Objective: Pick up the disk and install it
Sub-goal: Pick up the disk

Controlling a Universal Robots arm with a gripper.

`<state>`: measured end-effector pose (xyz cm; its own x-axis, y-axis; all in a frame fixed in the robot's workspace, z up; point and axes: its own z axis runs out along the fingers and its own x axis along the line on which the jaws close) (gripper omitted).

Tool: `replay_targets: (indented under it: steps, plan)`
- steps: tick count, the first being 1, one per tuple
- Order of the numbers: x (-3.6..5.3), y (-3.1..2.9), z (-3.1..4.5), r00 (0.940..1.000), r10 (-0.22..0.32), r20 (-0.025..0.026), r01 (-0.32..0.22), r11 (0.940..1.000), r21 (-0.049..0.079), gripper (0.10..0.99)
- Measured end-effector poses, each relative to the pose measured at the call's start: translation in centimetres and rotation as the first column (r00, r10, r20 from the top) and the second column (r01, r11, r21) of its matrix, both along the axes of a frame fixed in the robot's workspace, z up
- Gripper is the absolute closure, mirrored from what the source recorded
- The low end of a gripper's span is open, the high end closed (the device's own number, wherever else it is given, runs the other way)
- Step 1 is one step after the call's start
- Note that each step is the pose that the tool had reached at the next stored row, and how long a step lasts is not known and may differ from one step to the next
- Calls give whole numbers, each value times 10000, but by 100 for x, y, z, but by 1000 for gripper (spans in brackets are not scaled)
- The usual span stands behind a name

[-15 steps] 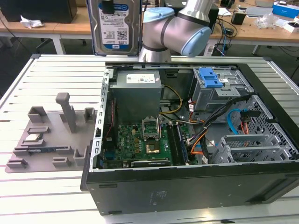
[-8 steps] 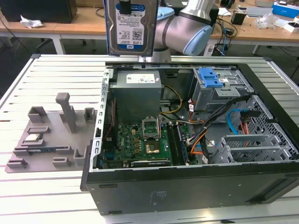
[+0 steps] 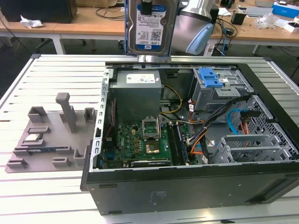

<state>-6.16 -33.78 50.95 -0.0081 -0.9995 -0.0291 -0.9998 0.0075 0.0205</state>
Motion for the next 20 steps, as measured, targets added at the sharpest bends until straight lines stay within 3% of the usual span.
replay_targets:
  steps: [7, 11, 13, 16, 20]
  plan:
    - [279, 0, 0, 10000, -1, -36, 1, 10000, 1, 725]
    - [499, 0, -1, 10000, -1, -63, 1, 10000, 1, 725]
    - [667, 0, -1, 10000, 0, -81, 0, 10000, 2, 725]
    - [773, 0, -1, 10000, -1, -93, 1, 10000, 1, 725]
    - [980, 0, -1, 9999, 0, -116, 0, 10000, 2, 725]
